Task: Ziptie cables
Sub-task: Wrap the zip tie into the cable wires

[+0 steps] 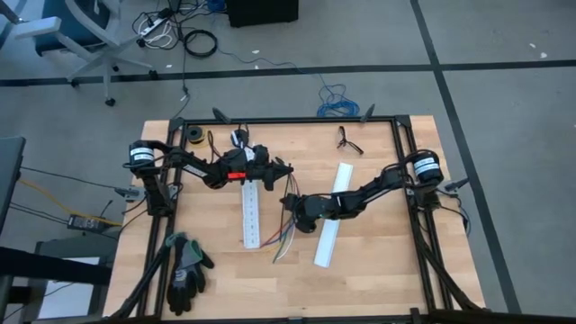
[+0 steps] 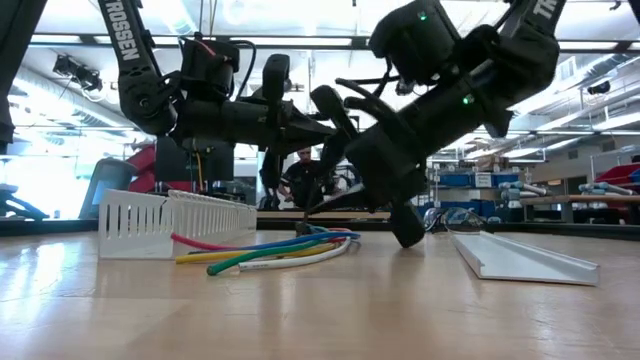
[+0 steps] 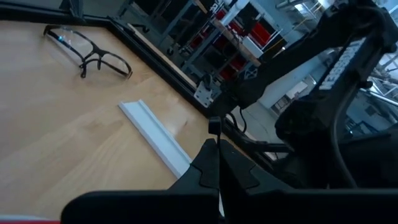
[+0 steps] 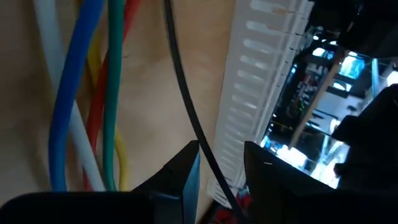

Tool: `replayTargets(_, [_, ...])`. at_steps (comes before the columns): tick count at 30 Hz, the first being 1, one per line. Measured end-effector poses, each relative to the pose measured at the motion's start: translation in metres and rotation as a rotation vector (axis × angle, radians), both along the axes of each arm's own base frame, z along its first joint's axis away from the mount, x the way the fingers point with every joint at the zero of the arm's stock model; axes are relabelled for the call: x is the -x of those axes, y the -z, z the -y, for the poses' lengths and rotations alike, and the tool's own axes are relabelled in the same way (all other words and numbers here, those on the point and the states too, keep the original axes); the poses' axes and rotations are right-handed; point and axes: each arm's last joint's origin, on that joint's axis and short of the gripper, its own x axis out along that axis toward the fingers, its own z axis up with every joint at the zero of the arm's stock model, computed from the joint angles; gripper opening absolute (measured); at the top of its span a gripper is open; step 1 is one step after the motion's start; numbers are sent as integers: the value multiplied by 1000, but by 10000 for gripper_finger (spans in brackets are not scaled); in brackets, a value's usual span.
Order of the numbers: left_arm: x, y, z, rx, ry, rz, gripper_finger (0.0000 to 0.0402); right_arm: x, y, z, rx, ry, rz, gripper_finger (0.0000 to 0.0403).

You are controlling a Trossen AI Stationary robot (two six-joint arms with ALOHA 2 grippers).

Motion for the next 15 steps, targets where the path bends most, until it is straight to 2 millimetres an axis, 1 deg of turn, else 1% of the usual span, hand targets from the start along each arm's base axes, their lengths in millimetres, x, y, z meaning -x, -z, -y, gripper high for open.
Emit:
replayTargets(3, [1, 0, -2, 3, -6, 0, 0, 2, 4, -4, 9, 17, -18, 112])
replayTargets(5, [1, 0, -4, 3, -14, 0, 0, 2, 3, -6, 4, 9, -16, 112])
replayTargets(11, [4, -1, -13, 3, -42, 7, 0, 3, 2, -8, -83, -33, -12, 112])
replayTargets(15, [5, -1, -17, 4, -66, 13, 0, 2, 2, -8, -168, -22, 7, 109])
